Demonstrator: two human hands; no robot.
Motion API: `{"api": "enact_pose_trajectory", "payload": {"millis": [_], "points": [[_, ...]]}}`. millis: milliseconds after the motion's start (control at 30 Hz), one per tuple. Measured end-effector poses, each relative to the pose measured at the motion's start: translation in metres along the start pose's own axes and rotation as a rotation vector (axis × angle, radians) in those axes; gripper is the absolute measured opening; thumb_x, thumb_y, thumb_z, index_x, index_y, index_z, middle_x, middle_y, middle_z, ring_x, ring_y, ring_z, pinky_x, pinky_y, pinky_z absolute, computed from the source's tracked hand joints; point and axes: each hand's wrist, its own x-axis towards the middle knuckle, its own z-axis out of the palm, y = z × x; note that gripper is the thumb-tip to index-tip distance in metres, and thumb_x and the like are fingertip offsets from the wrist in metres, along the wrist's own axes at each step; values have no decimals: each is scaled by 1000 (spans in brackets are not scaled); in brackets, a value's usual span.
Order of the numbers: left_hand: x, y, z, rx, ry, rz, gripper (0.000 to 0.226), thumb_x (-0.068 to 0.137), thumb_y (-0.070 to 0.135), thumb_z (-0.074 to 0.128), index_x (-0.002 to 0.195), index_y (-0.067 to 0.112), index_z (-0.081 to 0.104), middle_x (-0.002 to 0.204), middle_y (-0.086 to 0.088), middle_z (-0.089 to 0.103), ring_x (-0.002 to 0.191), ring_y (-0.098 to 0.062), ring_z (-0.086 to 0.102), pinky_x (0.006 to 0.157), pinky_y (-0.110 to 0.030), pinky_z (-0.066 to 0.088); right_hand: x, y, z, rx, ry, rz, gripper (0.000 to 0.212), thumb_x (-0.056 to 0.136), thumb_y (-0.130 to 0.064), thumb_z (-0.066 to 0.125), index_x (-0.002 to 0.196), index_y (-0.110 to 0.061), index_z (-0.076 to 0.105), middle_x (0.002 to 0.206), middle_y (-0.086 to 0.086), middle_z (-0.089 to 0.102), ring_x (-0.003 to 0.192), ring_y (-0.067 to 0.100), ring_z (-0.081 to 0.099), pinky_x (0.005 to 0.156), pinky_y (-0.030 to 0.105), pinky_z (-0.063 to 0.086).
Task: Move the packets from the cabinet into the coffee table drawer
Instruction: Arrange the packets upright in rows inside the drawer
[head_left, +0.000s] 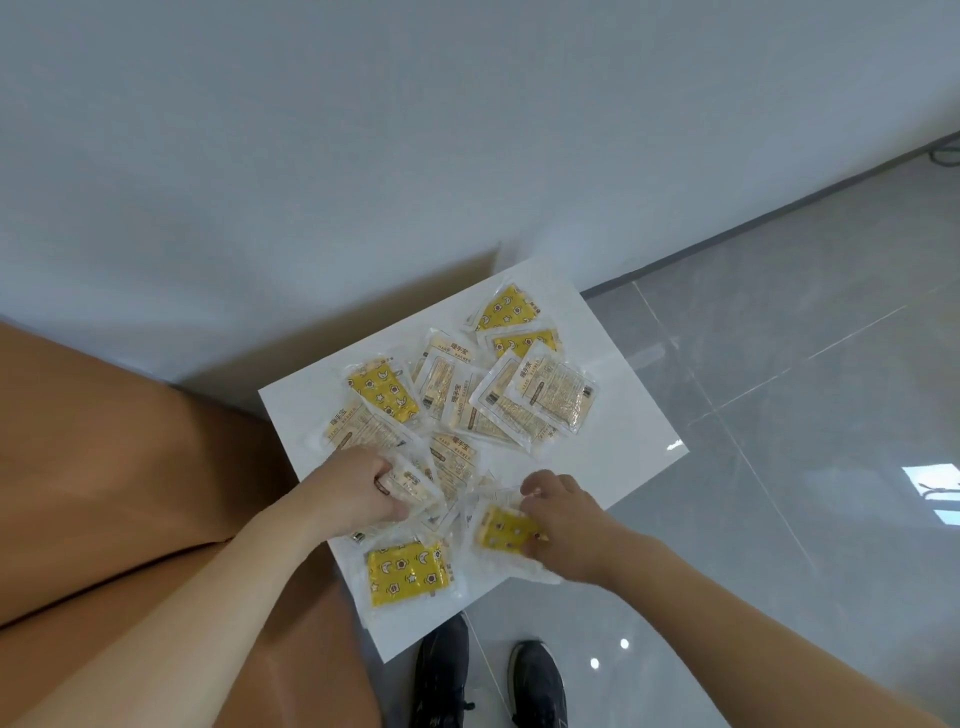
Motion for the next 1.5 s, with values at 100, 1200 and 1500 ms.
{"api": "enact_pose_trajectory", "payload": {"millis": [100, 1200, 1500], "points": [[4, 1, 18, 402, 75, 79, 47, 77, 49, 71, 116, 22, 64, 137, 7, 39, 126, -21, 35, 101, -36, 39, 8, -11, 18, -224, 62, -46, 41, 89, -25, 60, 129, -16, 54, 154, 5, 15, 136, 31, 19, 110, 42, 26], [-2, 2, 19, 186, 96, 67, 22, 92, 33, 59, 109, 24, 50, 104, 8, 62, 95, -14, 62, 77, -33, 52, 2, 9, -28, 408, 7, 313, 19, 88, -23, 59, 105, -19, 53, 102, -1, 57, 92, 19, 54, 77, 31, 47], [-124, 119, -80, -347, 420, 46, 8, 89, 19, 60, 96, 17, 61, 97, -7, 69, 92, -28, 66, 82, -44, 53, -135, -28, -157, 962, 360, 314, 31, 82, -10, 69, 110, -16, 58, 102, 7, 66, 93, 25, 66, 82, 41, 56]]}}
